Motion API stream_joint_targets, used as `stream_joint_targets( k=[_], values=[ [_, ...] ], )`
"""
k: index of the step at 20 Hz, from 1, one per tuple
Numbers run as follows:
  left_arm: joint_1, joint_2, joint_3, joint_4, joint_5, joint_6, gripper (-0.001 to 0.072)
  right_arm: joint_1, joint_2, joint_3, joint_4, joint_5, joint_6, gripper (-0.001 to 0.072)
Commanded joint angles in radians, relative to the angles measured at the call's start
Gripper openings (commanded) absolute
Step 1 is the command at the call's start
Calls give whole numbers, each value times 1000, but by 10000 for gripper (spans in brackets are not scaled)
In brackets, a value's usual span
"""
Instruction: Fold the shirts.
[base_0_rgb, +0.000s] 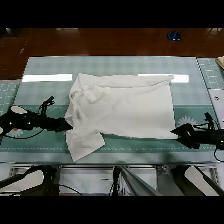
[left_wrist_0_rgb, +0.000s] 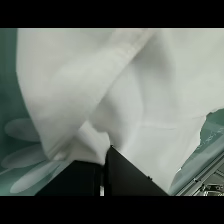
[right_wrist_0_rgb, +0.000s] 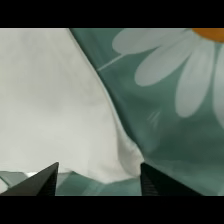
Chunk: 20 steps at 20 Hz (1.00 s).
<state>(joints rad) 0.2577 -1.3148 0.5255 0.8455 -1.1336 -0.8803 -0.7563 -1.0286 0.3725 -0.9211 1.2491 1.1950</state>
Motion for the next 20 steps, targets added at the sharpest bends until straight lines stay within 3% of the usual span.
stream_joint_targets(
  k=[1,4,5,6,8,10,13,16,18,20],
  values=[
    [0,0,1,-47,22,30,27,0,-1,-68,153,-125,37,562],
    [0,0,2,-150,20,70,27,0,-2,-76,154,-111,40,535],
    [0,0,6,-169,13,81,27,0,-6,-76,156,-105,39,370],
    [-1,0,16,-174,-5,85,27,0,-10,-76,163,-103,33,29],
    [0,0,45,-173,-58,88,27,0,-10,-68,262,-69,-79,26],
    [0,17,77,-177,-101,88,24,0,-10,-21,428,63,-213,25],
    [14,174,187,-329,-160,113,22,0,83,151,653,190,-225,25],
    [74,419,403,-477,-149,82,22,41,249,379,901,99,-178,25],
    [119,564,572,-480,-71,40,22,62,342,612,843,7,-118,25],
    [165,680,727,-479,31,37,23,61,380,879,682,-36,-27,25]
  ],
)
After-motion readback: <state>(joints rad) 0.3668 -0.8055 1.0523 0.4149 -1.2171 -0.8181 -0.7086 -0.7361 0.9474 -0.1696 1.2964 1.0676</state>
